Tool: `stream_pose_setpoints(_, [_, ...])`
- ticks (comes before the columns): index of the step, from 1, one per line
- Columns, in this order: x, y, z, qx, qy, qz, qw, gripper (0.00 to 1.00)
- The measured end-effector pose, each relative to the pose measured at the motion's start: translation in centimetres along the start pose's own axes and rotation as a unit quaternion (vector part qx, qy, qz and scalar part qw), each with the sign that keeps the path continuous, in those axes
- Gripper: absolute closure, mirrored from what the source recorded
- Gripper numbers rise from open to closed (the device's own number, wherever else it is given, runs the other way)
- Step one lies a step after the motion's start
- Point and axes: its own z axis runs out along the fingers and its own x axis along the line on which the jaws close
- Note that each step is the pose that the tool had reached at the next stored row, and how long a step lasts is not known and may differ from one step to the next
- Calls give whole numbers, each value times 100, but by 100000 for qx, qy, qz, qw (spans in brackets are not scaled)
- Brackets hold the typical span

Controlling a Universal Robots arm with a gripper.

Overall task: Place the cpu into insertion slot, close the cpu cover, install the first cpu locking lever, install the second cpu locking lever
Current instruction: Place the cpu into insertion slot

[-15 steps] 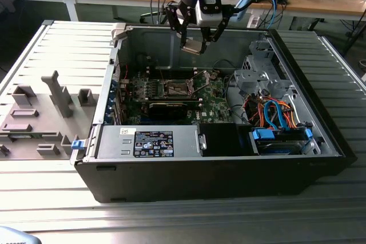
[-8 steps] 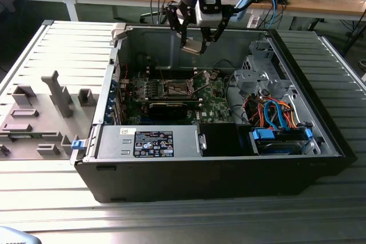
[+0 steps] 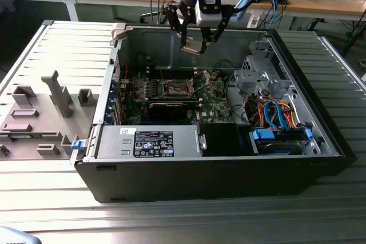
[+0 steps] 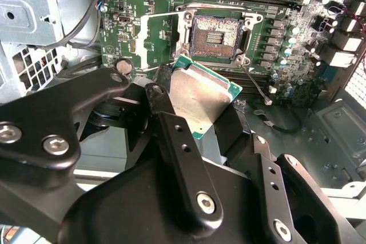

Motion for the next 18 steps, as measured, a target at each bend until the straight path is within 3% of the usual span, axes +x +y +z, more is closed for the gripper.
stream_pose_setpoints(18, [0, 0, 0, -13, -60, 741, 99997, 45])
